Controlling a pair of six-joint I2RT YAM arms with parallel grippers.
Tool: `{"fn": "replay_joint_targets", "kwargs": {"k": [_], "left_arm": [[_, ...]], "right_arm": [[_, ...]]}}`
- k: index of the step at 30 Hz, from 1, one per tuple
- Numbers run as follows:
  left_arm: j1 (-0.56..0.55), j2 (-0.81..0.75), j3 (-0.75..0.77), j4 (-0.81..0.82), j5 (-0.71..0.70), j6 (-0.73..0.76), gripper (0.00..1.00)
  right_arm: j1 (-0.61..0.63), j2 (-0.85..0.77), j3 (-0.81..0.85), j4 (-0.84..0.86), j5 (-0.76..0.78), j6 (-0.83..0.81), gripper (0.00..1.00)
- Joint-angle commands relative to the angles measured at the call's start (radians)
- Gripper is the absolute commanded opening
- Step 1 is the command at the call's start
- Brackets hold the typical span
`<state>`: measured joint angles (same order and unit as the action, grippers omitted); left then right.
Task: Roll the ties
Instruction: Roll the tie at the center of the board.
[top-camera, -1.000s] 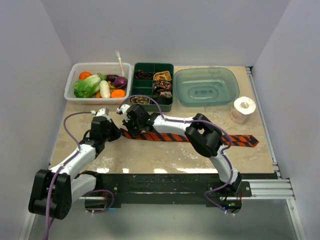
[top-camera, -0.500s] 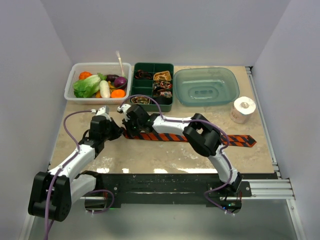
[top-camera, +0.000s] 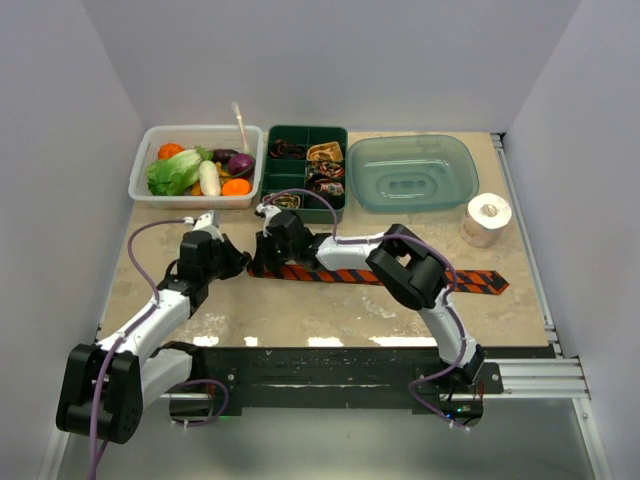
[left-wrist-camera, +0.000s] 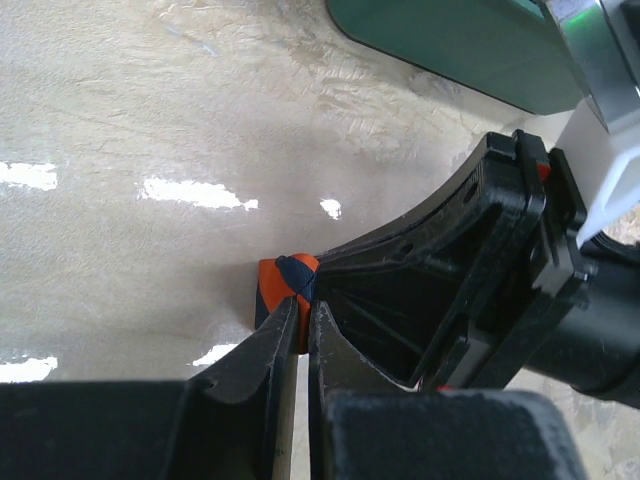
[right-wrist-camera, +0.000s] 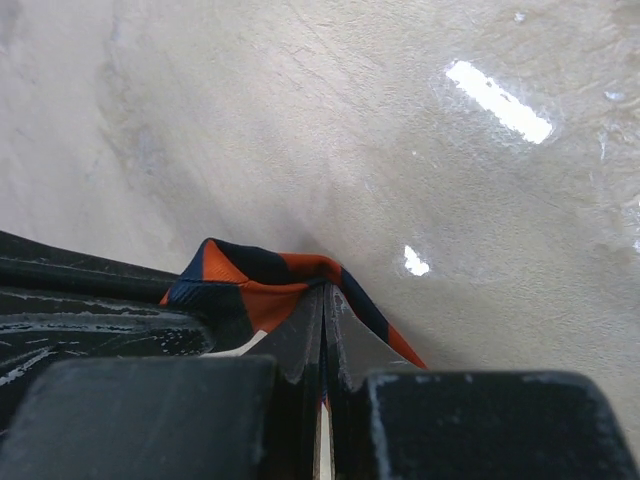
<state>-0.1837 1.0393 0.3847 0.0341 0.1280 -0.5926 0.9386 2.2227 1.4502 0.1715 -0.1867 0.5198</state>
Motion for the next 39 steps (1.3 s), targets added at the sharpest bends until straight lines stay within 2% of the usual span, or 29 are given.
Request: {"fn": "replay_joint_targets", "kwargs": {"k": [1,16,23,30,39], "left_arm": [[0.0,-0.021,0.0,0.082,0.039,0.017,0.05],[-0.066,0.027,-0.015,0.128,0.024,0.017,0.02],[-0.103,0.048,0.002,0.109,-0.036,0.03,0.01],[-0.103,-0.013,0.026,0.02,-0.155,0.027,0.0],[-0.103,-0.008,0.048,-0.008,-0.169,0.051,0.0]], "right_arm": [[-0.024,-0.009,-0.062,0.051,-0.062,0.097,0.0],[-0.043,-0.008,-0.06,0.066,-0.128,0.121,0.0],[-0.046,-0.02,-0.019,-0.029,-0.111,0.088,0.0],[-0.055,-0.092,0.002,-0.158,-0.03,0.019,0.0],[-0.057,-0.14,0.001,-0.228,0.013,-0.027,0.0]]}}
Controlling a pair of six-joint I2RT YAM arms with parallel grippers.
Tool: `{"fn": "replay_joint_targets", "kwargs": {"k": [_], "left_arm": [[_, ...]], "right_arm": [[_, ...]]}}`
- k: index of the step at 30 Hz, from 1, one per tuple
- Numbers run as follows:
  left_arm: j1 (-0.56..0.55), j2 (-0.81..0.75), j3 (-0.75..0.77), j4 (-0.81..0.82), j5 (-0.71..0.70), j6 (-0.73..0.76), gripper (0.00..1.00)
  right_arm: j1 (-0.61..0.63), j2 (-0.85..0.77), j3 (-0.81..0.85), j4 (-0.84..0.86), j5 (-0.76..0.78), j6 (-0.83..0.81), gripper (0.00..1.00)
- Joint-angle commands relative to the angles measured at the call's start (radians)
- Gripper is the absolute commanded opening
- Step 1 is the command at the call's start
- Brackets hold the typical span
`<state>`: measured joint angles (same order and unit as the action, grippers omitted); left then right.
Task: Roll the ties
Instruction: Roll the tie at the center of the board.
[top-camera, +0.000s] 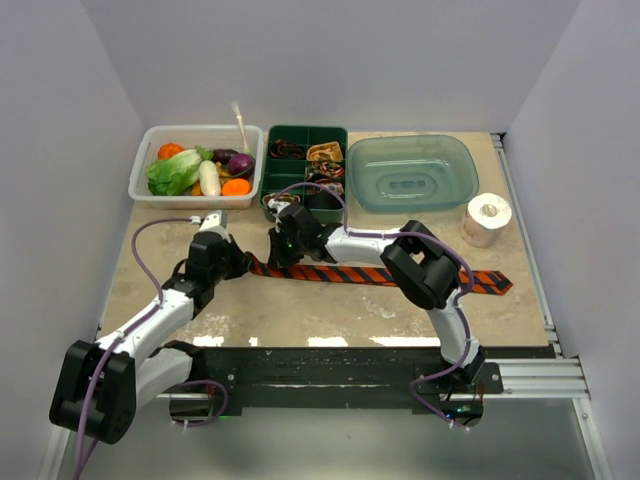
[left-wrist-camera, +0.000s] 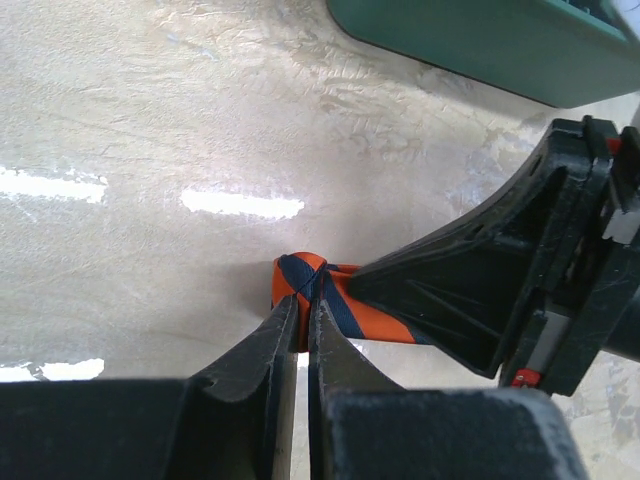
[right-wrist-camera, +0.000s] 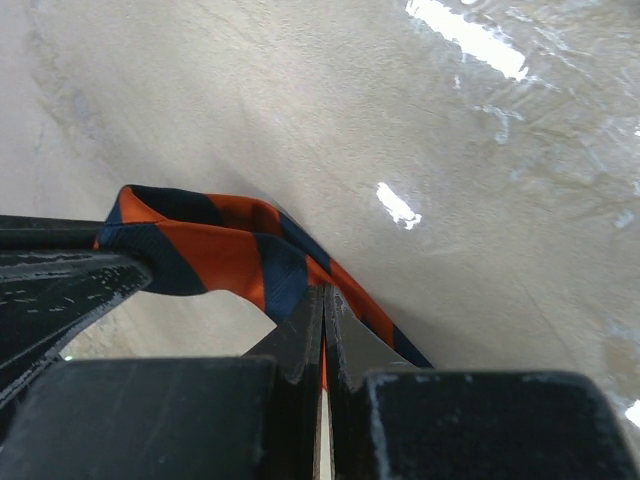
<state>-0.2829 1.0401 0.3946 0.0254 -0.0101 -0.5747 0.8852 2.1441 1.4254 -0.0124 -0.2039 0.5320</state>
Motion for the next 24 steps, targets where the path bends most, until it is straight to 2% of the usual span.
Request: {"fn": "replay_joint_targets", "kwargs": {"k": [1,5,16,24], "left_arm": [[-0.006,-0.015,0.039,0.001,-0.033,0.033,0.0],[-0.006,-0.026,0.047,-0.008,-0.039,0.041,0.0],[-0.03,-0.014,0.058,0.005,-0.025,0.036,0.0],[-0.039,-0.037,0.066,0.022,-0.005,0.026,0.0]], "right_arm": [[-0.003,-0.059,0.026,-0.047,0.026,-0.043,0.0],[-0.003,-0.062,0.017,-0.041,0.008,-0.046,0.0],[0.004,0.006,0.013,0.107,-0.107,0.023,0.0],[0.009,0.095,0.06,0.063,-0.106,0.031,0.0]]}}
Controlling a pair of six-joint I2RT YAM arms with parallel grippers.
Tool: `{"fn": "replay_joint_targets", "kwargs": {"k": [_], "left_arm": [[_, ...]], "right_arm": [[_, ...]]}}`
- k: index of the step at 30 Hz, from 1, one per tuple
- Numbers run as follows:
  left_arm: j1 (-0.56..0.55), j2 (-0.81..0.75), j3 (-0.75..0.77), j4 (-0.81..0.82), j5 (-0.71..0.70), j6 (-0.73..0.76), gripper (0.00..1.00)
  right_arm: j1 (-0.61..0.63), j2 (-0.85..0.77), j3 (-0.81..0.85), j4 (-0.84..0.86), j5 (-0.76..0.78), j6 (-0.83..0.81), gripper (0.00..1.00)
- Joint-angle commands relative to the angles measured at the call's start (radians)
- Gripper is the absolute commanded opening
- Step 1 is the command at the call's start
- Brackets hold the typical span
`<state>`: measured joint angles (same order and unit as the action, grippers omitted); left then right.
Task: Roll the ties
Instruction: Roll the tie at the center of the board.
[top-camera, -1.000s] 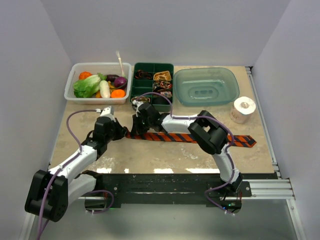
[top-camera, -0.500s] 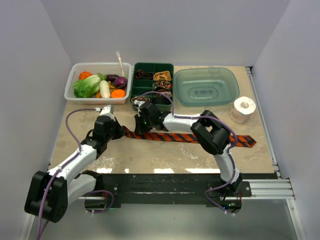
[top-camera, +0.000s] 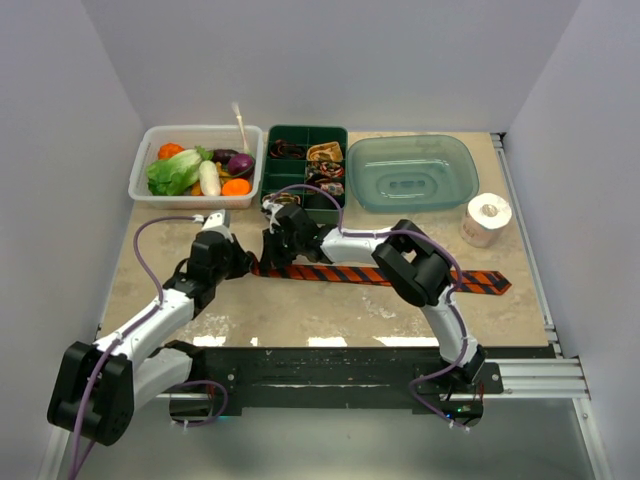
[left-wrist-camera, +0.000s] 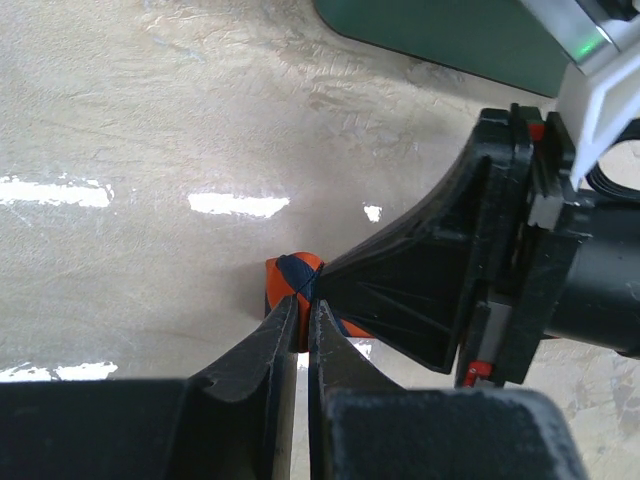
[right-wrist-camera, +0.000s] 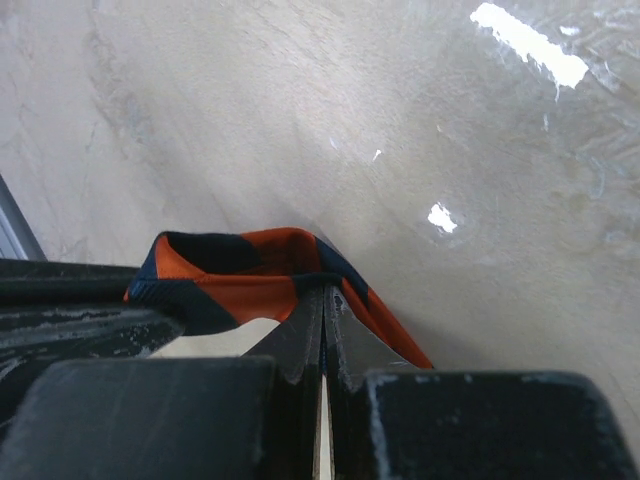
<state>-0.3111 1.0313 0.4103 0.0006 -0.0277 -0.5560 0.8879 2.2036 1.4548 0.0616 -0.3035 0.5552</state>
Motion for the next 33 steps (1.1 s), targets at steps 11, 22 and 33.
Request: {"fn": "replay_joint_targets", "kwargs": {"k": [11,22,33], "left_arm": [[-0.077,0.021,0.019,0.171,0.083,-0.033,0.0],[-0.079,0.03,0.016,0.156,0.075,-0.012,0.0],[-0.079,0.026,0.033,0.088,-0.023,0.022,0.0]], "right_arm": [[0.006,0.07,-0.005,0.127,-0.075,0.104,0.0],[0.003,0.056,-0.03,0.218,-0.147,0.143,0.0],[0.002,0.013,0.17,-0.187,-0.022,-0.029,0.0]]}}
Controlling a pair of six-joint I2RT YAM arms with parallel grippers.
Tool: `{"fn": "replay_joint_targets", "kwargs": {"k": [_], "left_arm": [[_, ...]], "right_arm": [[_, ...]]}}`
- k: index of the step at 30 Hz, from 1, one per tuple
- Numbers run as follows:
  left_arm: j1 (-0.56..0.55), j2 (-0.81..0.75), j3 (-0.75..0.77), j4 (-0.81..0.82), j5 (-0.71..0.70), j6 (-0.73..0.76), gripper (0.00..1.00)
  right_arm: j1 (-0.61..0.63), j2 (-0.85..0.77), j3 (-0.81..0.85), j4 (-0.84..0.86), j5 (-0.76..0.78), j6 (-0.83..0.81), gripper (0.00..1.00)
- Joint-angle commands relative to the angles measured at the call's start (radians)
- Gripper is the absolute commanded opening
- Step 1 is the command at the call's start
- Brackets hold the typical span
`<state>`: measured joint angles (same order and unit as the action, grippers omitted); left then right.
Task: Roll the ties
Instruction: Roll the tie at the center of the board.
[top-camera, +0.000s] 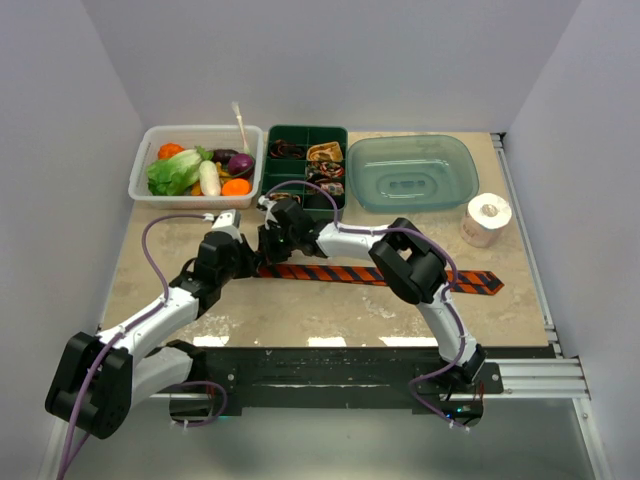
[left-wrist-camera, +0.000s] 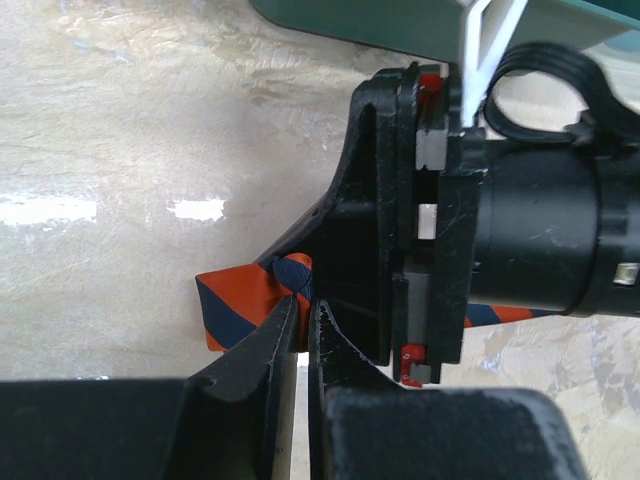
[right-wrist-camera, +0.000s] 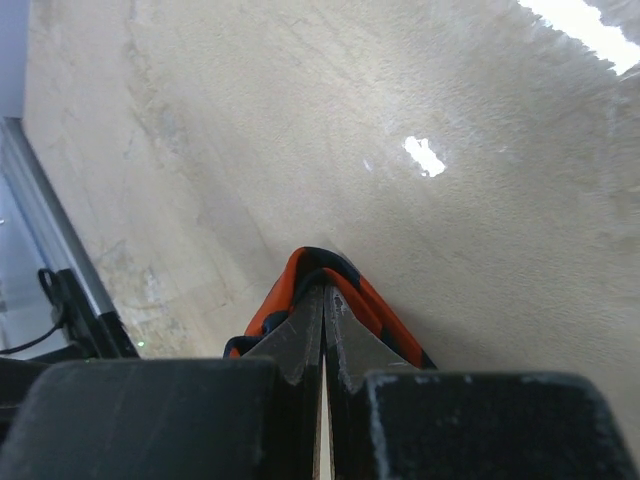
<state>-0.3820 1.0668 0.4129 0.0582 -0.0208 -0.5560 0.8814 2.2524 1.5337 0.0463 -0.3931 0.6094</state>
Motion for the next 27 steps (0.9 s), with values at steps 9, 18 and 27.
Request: {"fn": "replay_joint_targets", "kwargs": {"k": [9,18,27], "left_arm": [[-0.008,0.024,0.026,0.057,-0.013,0.027,0.0],[-0.014,0.094,0.018,0.115,0.016,0.013,0.0],[-0.041,0.143,0.036,0.146,0.016,0.007,0.0]], "right_arm": [[0.004,-0.071,0.095,-0.327,0.24,-0.143,0.0],[-0.013,-0.172,0.026,-0.313,0.3,-0.169,0.0],[-0.027,-0.211,-0.001,-0.327,0.324,-0.184,0.0]]}}
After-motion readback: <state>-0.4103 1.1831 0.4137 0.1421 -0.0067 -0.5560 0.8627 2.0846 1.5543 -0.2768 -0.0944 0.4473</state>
